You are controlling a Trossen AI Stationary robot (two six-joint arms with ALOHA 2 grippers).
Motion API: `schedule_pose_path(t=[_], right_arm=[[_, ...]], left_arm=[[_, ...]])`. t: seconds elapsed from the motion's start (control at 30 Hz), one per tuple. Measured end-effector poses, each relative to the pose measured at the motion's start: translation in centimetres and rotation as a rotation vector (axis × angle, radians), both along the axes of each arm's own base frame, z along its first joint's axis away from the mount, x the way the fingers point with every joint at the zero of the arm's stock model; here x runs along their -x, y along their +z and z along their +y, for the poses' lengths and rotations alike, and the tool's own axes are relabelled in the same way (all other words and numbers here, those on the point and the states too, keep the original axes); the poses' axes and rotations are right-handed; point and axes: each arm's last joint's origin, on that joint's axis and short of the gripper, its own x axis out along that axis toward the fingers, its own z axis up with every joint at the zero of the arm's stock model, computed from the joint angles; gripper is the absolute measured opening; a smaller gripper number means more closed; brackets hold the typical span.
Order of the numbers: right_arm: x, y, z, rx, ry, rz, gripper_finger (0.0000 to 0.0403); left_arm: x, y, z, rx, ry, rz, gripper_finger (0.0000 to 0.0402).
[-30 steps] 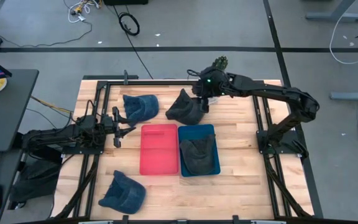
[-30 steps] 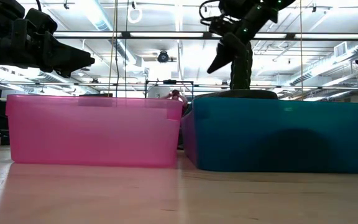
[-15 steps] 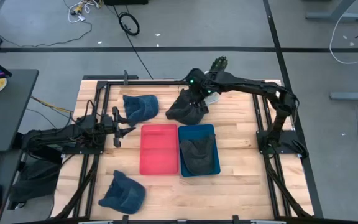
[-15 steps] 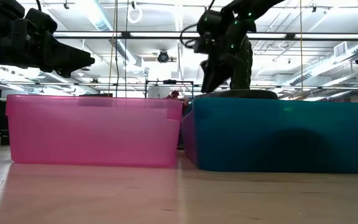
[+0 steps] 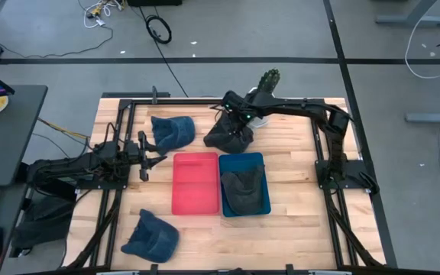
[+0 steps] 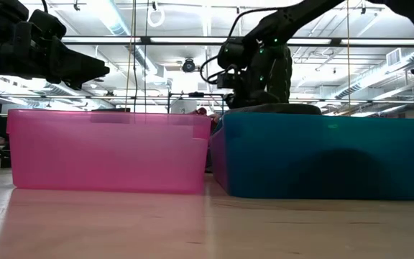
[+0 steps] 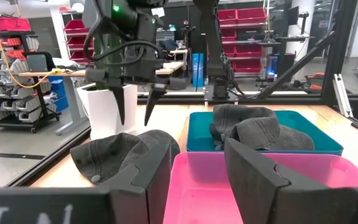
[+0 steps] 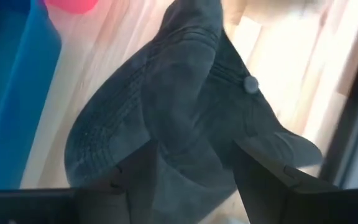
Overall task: Pick & Place hat
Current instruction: Put the black cap into the blue bin
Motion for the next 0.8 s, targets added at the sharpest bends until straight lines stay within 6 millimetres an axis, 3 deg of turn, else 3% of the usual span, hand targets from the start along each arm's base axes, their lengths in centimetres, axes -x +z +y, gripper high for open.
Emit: schedule_pose_path(t=[0.5,0.67,0.8], right_arm=[[-0.9,-3.9,-0.6,-0.033,0.006,0.083,0.0193],[-1.0,-4.3,-0.8,-0.018,-0.007,0.095,0.0137],[-0.9,-4.1,-0.9,-0.006,-0.013,0.093,0.0055]], left_arm=[[0.0,0.0,0.0,0.0,0.001,0.0,0.0156],[0.0,0.0,0.0,0.0,0.001,0.0,0.0156],[0.0,0.0,0.0,0.0,0.001,-0.001,0.0156]])
